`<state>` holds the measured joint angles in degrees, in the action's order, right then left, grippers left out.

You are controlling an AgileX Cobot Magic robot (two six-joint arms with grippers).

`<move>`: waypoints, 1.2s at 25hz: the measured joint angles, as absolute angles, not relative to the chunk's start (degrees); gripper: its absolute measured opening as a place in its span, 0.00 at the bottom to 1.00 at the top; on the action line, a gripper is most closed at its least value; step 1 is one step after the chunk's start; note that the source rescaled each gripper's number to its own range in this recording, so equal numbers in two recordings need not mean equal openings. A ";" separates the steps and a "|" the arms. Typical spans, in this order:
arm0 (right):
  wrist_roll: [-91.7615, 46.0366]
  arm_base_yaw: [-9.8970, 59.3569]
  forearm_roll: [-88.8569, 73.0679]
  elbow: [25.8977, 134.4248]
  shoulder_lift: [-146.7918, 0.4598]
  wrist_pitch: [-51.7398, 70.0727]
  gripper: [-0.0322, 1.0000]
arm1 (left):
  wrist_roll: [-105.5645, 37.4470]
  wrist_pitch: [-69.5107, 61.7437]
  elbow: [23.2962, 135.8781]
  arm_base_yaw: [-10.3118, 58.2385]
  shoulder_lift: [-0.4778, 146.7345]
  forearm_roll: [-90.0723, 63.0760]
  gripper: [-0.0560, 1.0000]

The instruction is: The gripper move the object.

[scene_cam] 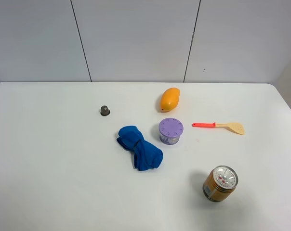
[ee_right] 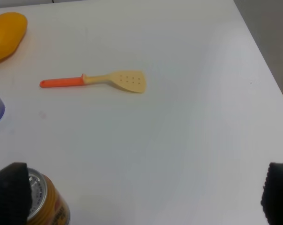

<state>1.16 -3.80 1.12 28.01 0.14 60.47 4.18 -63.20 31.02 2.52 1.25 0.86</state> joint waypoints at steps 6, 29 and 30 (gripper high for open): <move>1.16 -3.80 1.12 28.01 0.14 60.47 1.00 | 4.18 -63.20 31.02 2.52 1.25 0.86 1.00; 1.16 -3.80 1.12 28.01 0.14 60.47 1.00 | -4.74 -65.71 31.02 2.52 1.25 0.75 1.00; 1.16 -3.80 1.12 28.01 0.14 60.47 1.00 | -4.74 -65.76 31.02 2.52 1.25 0.75 1.00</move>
